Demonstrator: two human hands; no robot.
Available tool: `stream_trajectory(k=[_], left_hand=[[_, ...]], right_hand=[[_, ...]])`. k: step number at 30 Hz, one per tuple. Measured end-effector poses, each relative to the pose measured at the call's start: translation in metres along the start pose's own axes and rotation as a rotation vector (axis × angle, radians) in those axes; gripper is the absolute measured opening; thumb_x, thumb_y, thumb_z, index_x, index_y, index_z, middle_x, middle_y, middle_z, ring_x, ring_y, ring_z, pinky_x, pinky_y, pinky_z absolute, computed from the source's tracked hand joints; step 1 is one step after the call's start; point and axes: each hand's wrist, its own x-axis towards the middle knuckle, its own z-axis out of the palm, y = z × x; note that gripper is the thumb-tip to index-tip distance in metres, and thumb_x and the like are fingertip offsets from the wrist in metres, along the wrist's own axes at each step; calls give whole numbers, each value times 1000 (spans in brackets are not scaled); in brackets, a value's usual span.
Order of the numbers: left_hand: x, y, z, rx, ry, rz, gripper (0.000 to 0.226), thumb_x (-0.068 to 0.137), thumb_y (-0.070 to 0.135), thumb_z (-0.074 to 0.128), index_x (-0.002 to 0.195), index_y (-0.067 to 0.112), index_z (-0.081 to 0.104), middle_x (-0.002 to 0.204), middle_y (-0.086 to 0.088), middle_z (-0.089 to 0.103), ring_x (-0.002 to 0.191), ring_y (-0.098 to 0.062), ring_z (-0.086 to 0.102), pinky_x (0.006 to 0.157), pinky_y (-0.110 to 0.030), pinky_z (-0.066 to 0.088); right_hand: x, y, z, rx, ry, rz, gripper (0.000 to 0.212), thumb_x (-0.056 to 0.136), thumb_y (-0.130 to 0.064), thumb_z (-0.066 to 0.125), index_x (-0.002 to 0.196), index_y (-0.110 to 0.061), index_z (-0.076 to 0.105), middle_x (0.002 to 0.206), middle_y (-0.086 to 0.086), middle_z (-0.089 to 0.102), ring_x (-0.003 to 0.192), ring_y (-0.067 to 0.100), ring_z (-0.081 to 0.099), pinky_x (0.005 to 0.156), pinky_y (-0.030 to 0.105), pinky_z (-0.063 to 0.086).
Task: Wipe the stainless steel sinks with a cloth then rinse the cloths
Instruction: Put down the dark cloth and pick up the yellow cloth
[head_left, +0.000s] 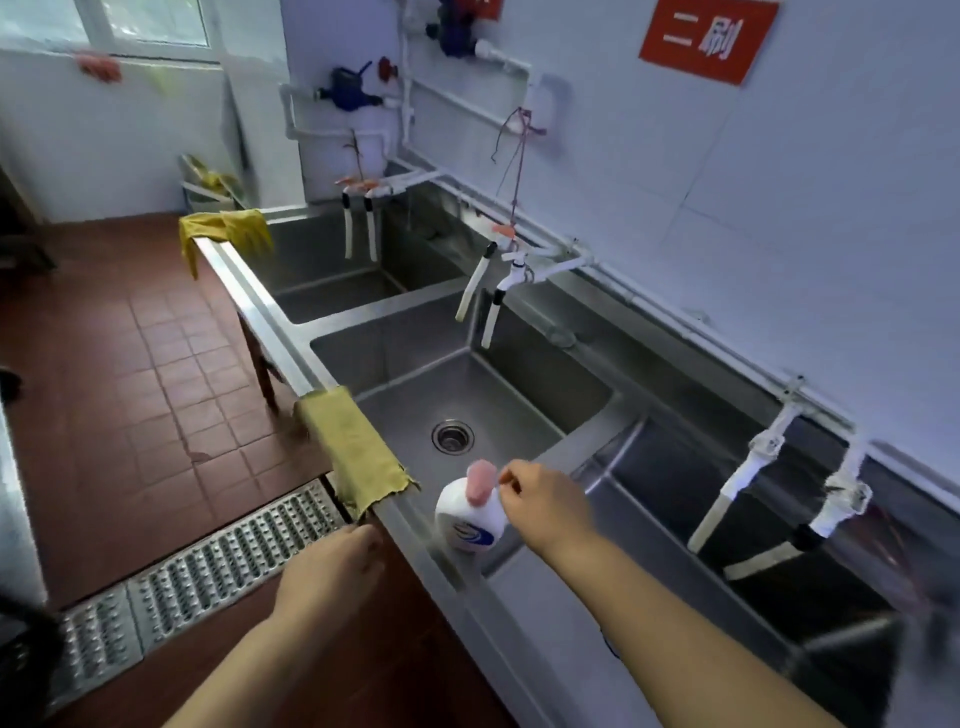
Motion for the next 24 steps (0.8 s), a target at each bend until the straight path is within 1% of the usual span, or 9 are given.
stream_trajectory(k=[2,4,6,9,11,15,17,20,24], left_hand=[[30,-16,1,-6,-35,26,28,85,41,52,112,37,59,109,14,61,99,-10,61,74,-27,48],[58,-26,4,-6,-63,55,28,85,41,52,111,36,60,108,13,62,99,-11,61,74,-27,48],[82,-35,11,-23,-83,74,28,87,39,51,113,33,61,108,10,62,101,-14,60,76,-28,47],[110,-41,25,-59,-126,73,35,89,34,54,124,28,56,117,2,56,112,-20,51,83,-32,45],[125,-43,32,-54,-131,49,38,87,32,57,124,25,56,117,-1,55,115,-23,48,86,-34,44],[142,-44,44,-16,-120,35,23,88,29,51,103,16,63,101,-7,56,100,-28,52,76,-37,45],[148,-45,48,10,-104,62,18,89,26,52,97,15,63,97,-6,57,95,-28,53,72,-36,45],[154,-42,51,78,-107,126,13,89,20,51,92,14,63,96,-5,63,94,-27,54,72,-36,43],[148,-23,45,-16,-90,127,15,89,16,48,90,13,62,95,-8,64,94,-29,55,74,-38,44]], right_hand=[[15,-17,5,-27,-2,58,26,95,-32,41,103,-15,58,103,4,62,89,23,60,77,37,52],[28,-29,12,-54,-31,126,31,91,-41,42,103,-17,56,105,3,59,91,24,58,74,34,48],[36,-37,21,-91,-51,194,38,87,-52,44,103,-19,54,101,2,57,88,24,56,68,30,40],[41,-43,33,-102,-28,281,37,81,-61,48,85,-24,48,90,-3,57,76,20,48,64,28,32],[44,-43,38,-77,-1,316,33,79,-58,52,82,-26,47,88,-7,57,75,18,48,62,27,30],[42,-38,45,-17,32,377,22,81,-46,54,81,-25,46,89,-6,61,76,20,53,63,28,38],[36,-32,48,22,88,417,24,78,-46,56,79,-24,47,83,-7,61,76,19,55,63,28,39],[25,-23,47,110,142,498,26,74,-47,59,74,-23,49,74,-10,60,72,13,55,57,24,38],[0,-7,42,176,185,572,25,70,-50,59,73,-27,50,71,-15,59,68,4,54,51,16,32]])
